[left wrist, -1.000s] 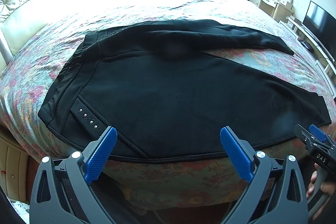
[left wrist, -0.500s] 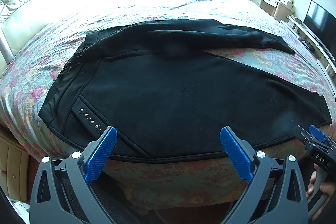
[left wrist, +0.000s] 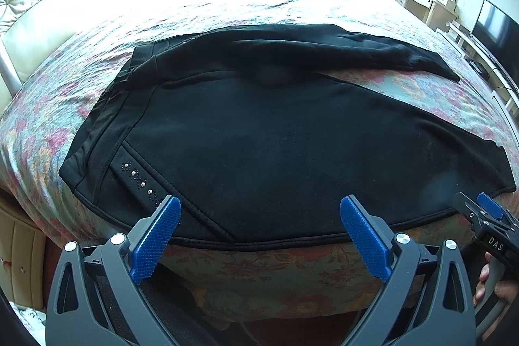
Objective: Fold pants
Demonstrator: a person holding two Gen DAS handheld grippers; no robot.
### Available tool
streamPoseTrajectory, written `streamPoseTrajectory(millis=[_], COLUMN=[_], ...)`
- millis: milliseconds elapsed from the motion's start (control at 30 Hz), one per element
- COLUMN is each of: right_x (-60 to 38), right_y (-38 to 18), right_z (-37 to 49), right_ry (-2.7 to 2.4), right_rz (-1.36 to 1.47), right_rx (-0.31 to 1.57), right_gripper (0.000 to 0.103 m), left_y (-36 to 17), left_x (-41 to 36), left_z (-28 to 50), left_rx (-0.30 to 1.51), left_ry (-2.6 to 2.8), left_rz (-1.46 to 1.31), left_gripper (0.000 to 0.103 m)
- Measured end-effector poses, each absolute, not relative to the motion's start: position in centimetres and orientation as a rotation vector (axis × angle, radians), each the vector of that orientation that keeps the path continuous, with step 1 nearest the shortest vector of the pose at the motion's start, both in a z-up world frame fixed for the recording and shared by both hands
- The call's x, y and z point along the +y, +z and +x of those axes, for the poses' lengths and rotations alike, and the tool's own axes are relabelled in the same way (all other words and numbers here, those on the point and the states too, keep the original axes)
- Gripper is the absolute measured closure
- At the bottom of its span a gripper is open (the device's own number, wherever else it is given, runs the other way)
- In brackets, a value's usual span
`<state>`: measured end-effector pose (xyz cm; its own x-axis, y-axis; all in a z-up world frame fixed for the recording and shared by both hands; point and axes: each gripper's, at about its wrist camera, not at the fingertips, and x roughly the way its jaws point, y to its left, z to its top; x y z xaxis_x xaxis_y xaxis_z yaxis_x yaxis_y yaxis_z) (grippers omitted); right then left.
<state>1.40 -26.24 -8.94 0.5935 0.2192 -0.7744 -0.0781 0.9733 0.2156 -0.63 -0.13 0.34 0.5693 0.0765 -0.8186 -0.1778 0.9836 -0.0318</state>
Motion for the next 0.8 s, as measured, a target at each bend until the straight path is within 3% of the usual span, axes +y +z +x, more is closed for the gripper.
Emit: streamPoseTrajectory(millis=[433,600,800], right_x=[-24.7,-23.0,-20.3], right_y=[-9.0,-8.5,-8.6], right_z=[3.0,4.3,6.1], right_ry=[0.208,0.242,0.288], right_rz=[0.146,0.140,0.103], right_rx=[0.951,0.960,0.992], right_gripper=[0.002,0.002,0.002], left_y=[1.8,3.3,-0.3], left_x=[6.5,17.6,31.0], left_z=[1.6,6.2,13.6], left_rx=[0.948,0.900,0.860], left_ry=[-0.037,-0.091,-0.108], left_rz=[-0.187,-0.428,-0.731], left_gripper=[0.005,0.005,0.005])
